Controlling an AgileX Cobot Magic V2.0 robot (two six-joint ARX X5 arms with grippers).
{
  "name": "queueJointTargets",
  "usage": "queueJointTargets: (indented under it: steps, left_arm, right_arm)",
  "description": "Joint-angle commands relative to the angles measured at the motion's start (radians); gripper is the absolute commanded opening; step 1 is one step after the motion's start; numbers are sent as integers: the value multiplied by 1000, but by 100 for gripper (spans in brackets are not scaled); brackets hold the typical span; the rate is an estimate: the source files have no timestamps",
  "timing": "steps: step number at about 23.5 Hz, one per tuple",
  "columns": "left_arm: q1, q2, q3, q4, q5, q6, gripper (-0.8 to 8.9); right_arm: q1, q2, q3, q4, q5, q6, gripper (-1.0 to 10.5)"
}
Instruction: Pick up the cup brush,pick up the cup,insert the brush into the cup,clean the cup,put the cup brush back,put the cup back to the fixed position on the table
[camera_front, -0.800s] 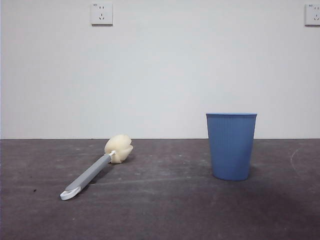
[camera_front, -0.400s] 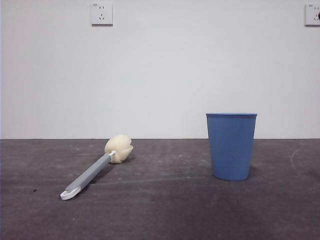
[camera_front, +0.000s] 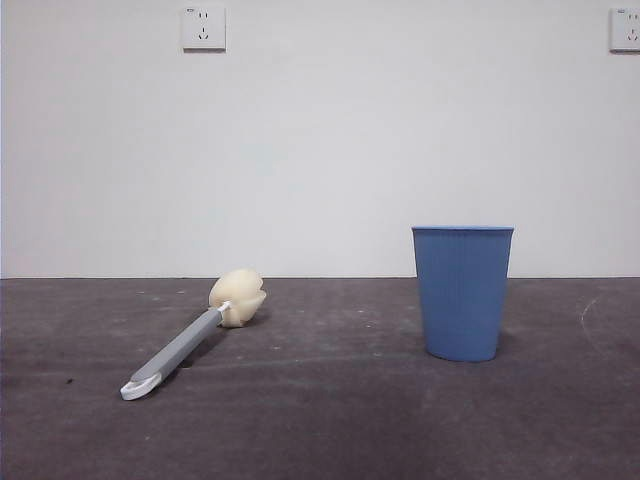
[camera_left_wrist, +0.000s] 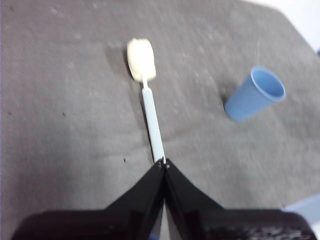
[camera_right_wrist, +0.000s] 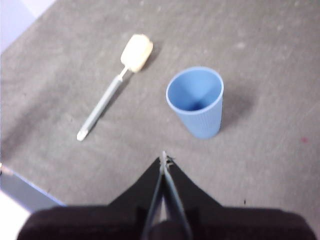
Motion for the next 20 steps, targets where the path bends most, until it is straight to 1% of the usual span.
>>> queueJointTargets:
  steps: [1,6,11,12,13,14,15,16,17,18,20]
  left_arm:
    - [-20,12,12,-45,3,70,-6]
    - [-54,13,12,-111,-1,98,-6]
    - [-60,13,12,-120,5,98,0]
    - [-60,13,12,-120,6,98,0]
    - [-60,13,12,-120,7,97,3]
    - [-60,13,12,-121,14,96,37]
    - [-60,13,12,-121,32,94,146]
    - [-60,13,12,-121,37,94,338]
    - [-60,13,12,-121,37,94,497]
    - [-60,13,12,-121,45,94,570]
    - [-60,13,12,-119,82,94,567]
  right_arm:
    - [2,2,1,-35,-3,-37,-9]
    - [2,2,1,-92,-4,-76,-9]
    - [2,3,1,-101,-10,-76,3]
    - [2,3,1,-101,-20,-76,13]
    - [2,2,1,-101,-21,-76,67]
    - [2,2,1,-101,-21,-76,155]
    - [2,3,1,-101,-21,-76,244]
    - [2,3,1,-101,-21,-75,324]
    - [2,2,1,-101,-21,-75,382]
    - [2,2,1,-101,-21,-73,447]
    - [2,3,1,-101,-21,-72,545]
